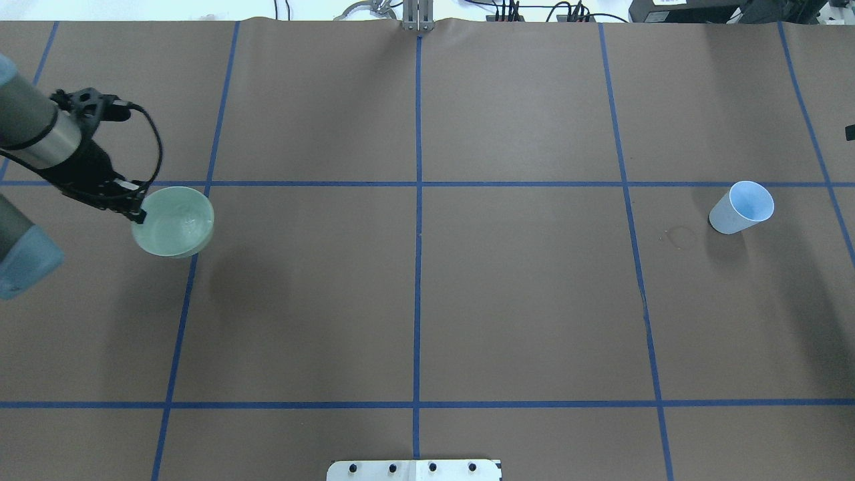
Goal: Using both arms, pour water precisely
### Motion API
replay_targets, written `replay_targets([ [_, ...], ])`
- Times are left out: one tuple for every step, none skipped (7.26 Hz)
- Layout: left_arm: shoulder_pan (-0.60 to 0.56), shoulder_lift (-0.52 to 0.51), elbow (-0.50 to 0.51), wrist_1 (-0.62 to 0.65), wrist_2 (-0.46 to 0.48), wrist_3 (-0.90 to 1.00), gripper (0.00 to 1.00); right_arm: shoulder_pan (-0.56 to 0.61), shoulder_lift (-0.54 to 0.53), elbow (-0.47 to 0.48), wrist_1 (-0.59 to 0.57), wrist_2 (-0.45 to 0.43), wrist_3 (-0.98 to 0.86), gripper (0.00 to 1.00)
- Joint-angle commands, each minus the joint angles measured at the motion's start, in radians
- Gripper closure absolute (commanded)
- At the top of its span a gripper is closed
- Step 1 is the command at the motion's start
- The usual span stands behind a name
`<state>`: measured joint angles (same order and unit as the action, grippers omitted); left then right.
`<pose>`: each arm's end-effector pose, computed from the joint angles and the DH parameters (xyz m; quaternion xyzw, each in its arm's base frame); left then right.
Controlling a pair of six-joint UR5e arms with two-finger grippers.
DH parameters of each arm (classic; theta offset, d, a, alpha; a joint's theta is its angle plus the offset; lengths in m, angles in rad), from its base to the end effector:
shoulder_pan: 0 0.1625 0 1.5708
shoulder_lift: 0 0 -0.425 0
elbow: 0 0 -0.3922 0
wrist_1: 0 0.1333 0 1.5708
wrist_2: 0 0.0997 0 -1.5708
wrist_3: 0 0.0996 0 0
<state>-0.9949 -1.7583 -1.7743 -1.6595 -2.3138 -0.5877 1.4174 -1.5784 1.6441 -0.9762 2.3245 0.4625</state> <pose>0.2519 -0.5090 0.4496 -0.0088 0.4162 0.0809 0.9056 -0.0138 -0.5154 0.5579 0.1817 -0.4231 0.0175 0.8875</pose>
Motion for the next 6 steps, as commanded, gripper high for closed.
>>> replay_targets([
  [-0.091, 0.104, 0.051, 0.000, -0.010, 0.222, 1.00, 0.000, 0.000, 0.000, 0.001, -0.001, 0.001, 0.00],
  [-0.112, 0.123, 0.082, -0.002, -0.010, 0.277, 1.00, 0.000, 0.000, 0.000, 0.001, -0.001, 0.001, 0.00],
  [-0.120, 0.125, 0.099, 0.000, -0.010, 0.295, 1.00, 0.000, 0.000, 0.000, 0.001, -0.001, 0.001, 0.00],
  [-0.120, 0.125, 0.119, 0.000, -0.009, 0.296, 1.00, 0.000, -0.002, 0.000, 0.001, -0.001, 0.001, 0.00],
  [-0.119, 0.125, 0.127, 0.000, -0.009, 0.296, 1.00, 0.000, 0.000, 0.000, 0.001, -0.001, 0.001, 0.00],
  [-0.120, 0.125, 0.134, 0.000, -0.009, 0.296, 1.00, 0.000, 0.000, 0.000, 0.001, -0.001, 0.001, 0.00],
])
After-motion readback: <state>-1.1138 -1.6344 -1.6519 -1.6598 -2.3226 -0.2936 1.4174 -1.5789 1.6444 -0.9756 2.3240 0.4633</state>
